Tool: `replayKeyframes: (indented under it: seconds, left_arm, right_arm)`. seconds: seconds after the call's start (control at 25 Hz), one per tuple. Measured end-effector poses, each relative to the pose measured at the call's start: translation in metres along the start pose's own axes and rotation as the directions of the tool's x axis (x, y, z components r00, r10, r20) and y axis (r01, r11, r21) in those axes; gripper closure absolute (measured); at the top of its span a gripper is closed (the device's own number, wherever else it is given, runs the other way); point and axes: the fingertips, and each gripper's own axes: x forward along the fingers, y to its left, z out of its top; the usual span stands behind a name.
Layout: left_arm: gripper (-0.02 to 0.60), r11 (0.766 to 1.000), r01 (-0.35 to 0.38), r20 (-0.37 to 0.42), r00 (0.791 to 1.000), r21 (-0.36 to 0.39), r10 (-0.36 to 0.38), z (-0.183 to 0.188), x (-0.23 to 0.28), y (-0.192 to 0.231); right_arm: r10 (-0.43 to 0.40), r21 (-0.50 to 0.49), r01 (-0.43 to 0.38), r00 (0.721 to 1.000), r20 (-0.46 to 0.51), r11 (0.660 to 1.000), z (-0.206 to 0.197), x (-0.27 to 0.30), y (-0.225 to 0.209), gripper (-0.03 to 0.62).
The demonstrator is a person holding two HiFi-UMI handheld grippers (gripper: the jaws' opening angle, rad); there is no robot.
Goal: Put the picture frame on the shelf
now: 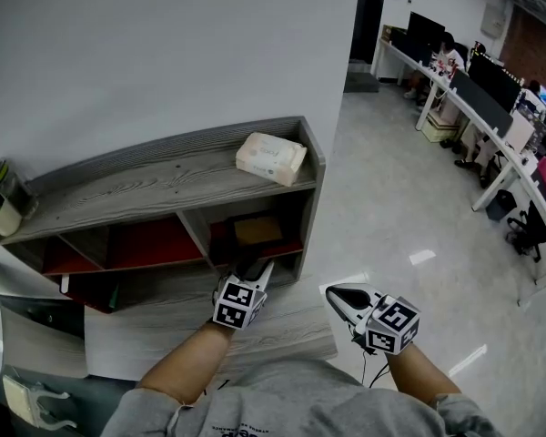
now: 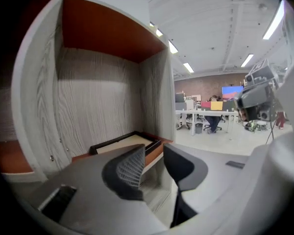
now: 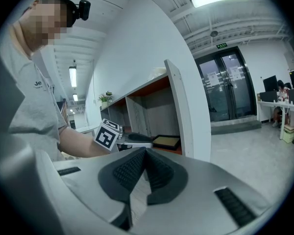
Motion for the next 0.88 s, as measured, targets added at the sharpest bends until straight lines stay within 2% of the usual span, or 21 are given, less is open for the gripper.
replayKeyframes:
  seconds: [0.24,0.36,0.56,0.88]
  left_arm:
    - [0.462,0.995,0.024,0.095,0.995,-0.092,-0.015,0.008,-0.045,-0.002]
    - [0.49,0.991,0.028,0.143,0.99,-0.128,-0.01,0.01,-0.073,-0.005]
    - [0.575,0.984,0.024,0.192,0.981,-0.176,0.011,0.002,-0.122,-0.01]
    - [0.569,0.98,-0.062,0.209,0.973,-0.188,0.102,-0.009,-0.199,0.013]
  right_arm:
    - [0.01,-0.009,-0.009,1.0,0.016,1.0,0.004,-0.008,0.002,0.583]
    - [0.028,-0.019,-0.027,0.999,0.026,0.999,0.006,-0.01,0.006,0.583]
    - [0.077,-0.02,-0.076,0.996,0.051,0.997,0.005,-0.007,0.013,0.583]
    - [0.176,-0.013,-0.175,0.979,0.099,0.984,0.009,0.026,0.041,0.585]
